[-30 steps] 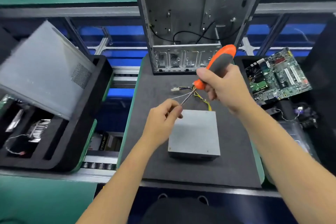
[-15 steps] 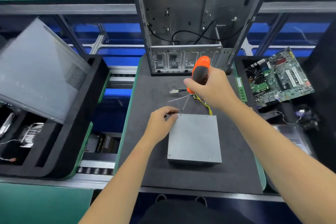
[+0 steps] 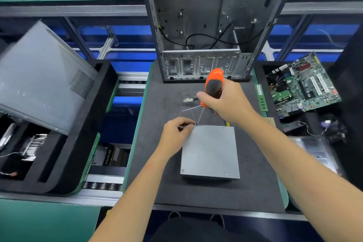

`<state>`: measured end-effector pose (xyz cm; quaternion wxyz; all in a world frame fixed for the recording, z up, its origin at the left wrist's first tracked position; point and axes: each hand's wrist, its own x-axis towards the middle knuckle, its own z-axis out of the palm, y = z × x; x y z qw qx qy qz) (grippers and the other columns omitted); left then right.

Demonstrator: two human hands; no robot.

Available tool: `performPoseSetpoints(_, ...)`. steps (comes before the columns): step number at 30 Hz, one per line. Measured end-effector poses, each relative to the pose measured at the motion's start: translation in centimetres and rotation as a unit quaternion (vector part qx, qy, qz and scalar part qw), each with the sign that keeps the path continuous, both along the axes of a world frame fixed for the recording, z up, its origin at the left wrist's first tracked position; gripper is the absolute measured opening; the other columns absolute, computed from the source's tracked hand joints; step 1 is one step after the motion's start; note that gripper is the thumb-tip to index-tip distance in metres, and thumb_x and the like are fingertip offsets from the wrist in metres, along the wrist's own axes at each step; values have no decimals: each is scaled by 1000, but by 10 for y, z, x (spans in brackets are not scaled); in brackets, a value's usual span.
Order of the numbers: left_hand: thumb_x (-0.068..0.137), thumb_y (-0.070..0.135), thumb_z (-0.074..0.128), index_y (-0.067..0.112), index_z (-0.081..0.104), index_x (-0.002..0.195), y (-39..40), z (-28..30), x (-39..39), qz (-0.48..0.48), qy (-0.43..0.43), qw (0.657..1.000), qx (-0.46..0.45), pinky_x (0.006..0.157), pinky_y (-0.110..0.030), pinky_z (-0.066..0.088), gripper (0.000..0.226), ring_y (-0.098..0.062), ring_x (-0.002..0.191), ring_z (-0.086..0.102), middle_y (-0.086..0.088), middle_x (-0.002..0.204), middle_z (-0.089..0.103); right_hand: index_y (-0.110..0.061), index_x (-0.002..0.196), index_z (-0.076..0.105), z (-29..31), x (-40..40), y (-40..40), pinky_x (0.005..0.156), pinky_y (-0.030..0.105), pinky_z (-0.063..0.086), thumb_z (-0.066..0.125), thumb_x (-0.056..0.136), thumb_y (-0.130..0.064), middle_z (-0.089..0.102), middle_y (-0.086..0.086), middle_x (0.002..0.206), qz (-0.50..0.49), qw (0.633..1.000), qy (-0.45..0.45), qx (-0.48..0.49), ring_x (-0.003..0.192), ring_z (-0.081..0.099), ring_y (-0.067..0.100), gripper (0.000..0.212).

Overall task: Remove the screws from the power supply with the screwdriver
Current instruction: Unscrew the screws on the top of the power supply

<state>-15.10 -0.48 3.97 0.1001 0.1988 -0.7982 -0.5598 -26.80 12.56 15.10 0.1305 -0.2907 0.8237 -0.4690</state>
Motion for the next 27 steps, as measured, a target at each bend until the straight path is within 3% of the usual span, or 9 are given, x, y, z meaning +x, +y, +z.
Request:
performPoseSetpoints(10, 90, 16, 61, 32, 70, 88, 3, -6, 1, 14, 6, 999, 32, 75, -12, 46, 18, 0, 86, 62, 17, 90, 70, -6, 75, 53, 0, 2, 1, 55, 42, 51, 70, 82, -35, 64, 15, 67, -3, 1000, 5, -8, 63, 59, 35, 34)
performPoseSetpoints(15, 89, 18, 62, 37, 69, 85, 3, -6, 0, 13, 6, 1000, 27, 75, -13, 47, 21, 0, 86, 61, 20, 90, 69, -12, 72, 52, 0, 4, 0, 55, 39, 50, 69, 83, -35, 60, 6, 59, -3, 1000, 6, -2, 54, 54, 22, 30)
performPoseSetpoints(19, 89, 17, 63, 37, 68, 84, 2, -5, 0, 8, 12, 1000, 15, 73, -10, 45, 21, 2, 84, 60, 20, 89, 68, -12, 73, 53, 0, 4, 0, 56, 38, 50, 70, 82, -36, 62, 8, 61, 10, 1000, 14, 4, 59, 58, 28, 31)
performPoseSetpoints(22, 88, 20, 63, 36, 66, 85, 2, -4, 0, 0, 13, 1000, -18, 72, -8, 43, 17, 3, 83, 58, 19, 87, 65, -18, 72, 50, 2, 3, -2, 53, 31, 46, 71, 81, -39, 61, 5, 63, 46, 998, 29, 26, 56, 56, 21, 31)
performPoseSetpoints(25, 89, 22, 63, 35, 65, 87, 2, -4, 0, -16, 21, 997, -71, 73, -6, 41, 13, 3, 84, 56, 17, 85, 63, -23, 68, 48, 10, -1, -8, 48, 16, 34, 75, 79, -40, 52, -7, 57, 112, 990, 56, 64, 52, 45, 4, 34)
performPoseSetpoints(27, 89, 22, 64, 30, 67, 90, 2, -5, 0, -20, 23, 995, -95, 72, -6, 41, 9, 3, 84, 56, 16, 85, 62, -22, 68, 51, 17, -7, -12, 49, 15, 32, 76, 79, -38, 52, -9, 59, 161, 980, 67, 91, 53, 45, 1, 32)
